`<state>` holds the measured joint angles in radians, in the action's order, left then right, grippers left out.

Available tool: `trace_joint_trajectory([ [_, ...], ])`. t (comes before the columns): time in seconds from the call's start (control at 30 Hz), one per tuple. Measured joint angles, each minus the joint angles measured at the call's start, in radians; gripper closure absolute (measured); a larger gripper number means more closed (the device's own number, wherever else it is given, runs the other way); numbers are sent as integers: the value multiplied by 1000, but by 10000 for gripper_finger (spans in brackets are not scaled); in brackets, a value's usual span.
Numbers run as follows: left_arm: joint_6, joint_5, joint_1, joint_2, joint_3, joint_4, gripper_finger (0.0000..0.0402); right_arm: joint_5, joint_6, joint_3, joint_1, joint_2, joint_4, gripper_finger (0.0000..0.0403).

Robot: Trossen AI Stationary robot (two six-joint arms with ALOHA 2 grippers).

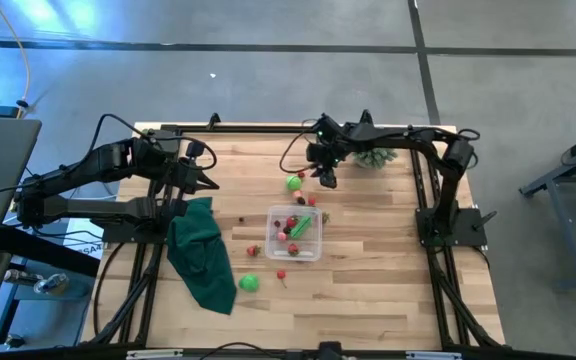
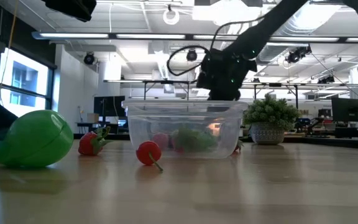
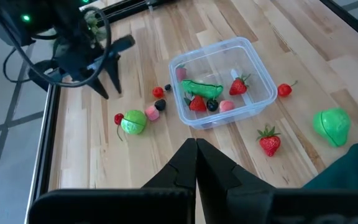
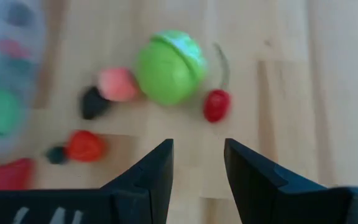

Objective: Pick and placing Produce into tupperware
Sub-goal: Put the red cherry into the transparent bin

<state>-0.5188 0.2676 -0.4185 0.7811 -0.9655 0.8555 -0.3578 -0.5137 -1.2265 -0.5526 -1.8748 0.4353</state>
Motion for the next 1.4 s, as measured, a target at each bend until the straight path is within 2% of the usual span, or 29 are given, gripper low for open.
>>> trace_joint_trajectory([
  [0.1, 0, 0, 0, 0, 0, 0, 401, 14, -3, 37, -19, 0, -70, 269],
  [0.33, 0, 0, 0, 0, 0, 0, 401, 10, -44, 38, -39, -25, -78, 269],
  [0.73, 0, 0, 0, 0, 0, 0, 401, -44, -80, -111, -34, -148, 30, 269],
  [1.03, 0, 0, 0, 0, 0, 0, 401, -43, -114, -184, 6, -214, 91, 269],
  [1.4, 0, 0, 0, 0, 0, 0, 401, -16, -88, -218, 10, -221, 99, 269],
])
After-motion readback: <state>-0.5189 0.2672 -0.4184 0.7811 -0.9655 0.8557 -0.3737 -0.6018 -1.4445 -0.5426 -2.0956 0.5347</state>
